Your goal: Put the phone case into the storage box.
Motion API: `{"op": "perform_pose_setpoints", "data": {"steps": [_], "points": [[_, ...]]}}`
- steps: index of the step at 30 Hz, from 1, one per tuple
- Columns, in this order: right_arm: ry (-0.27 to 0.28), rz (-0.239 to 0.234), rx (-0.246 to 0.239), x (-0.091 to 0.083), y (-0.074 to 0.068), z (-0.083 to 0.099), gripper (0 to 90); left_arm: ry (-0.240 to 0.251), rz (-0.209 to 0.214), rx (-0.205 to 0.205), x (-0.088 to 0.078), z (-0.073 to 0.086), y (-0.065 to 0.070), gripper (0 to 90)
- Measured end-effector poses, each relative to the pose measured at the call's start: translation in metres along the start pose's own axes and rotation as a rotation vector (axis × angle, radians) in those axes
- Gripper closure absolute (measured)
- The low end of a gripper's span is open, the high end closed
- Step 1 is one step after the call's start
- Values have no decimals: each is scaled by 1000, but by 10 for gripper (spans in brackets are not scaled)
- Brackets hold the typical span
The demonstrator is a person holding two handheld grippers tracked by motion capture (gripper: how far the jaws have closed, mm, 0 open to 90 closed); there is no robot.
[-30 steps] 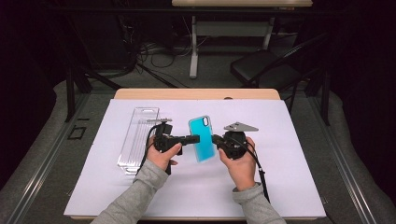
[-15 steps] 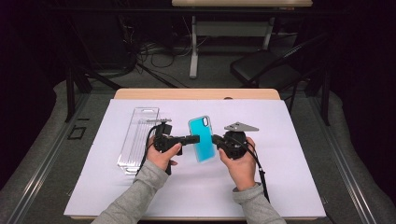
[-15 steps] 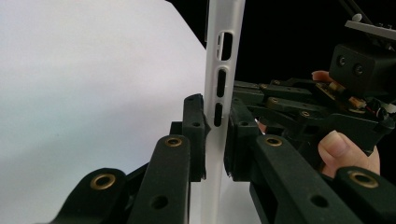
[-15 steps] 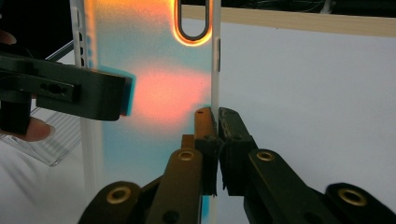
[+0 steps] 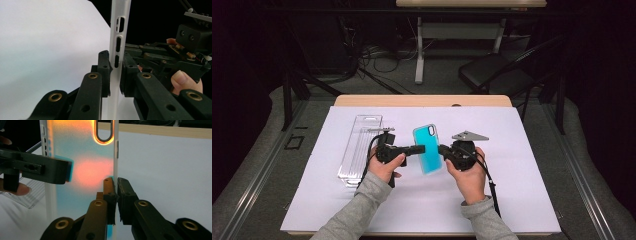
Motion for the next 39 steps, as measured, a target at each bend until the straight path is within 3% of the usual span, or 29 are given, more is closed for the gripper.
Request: {"op": "perform_pose_setpoints", "data": {"steps": [19, 31, 39], "points": [[17, -20, 1, -2, -1, -1, 803, 11, -2, -6, -3, 0, -3, 814], [26, -71, 4, -5, -5, -4, 719, 31, -12, 27, -16, -3, -4, 813], [27, -90, -46, -5, -12, -5, 630, 40, -12, 42, -25, -5, -5, 813]]}}
Point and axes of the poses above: each handheld gripper's, and its own axes: x roughly forward along the jaws, z roughly out of its underside, y roughly to its right, the point moved 3 cm from there along x, roughly forward along the jaws, and after that the axes turned 2 degrees about -z, right-handed, at the moved point
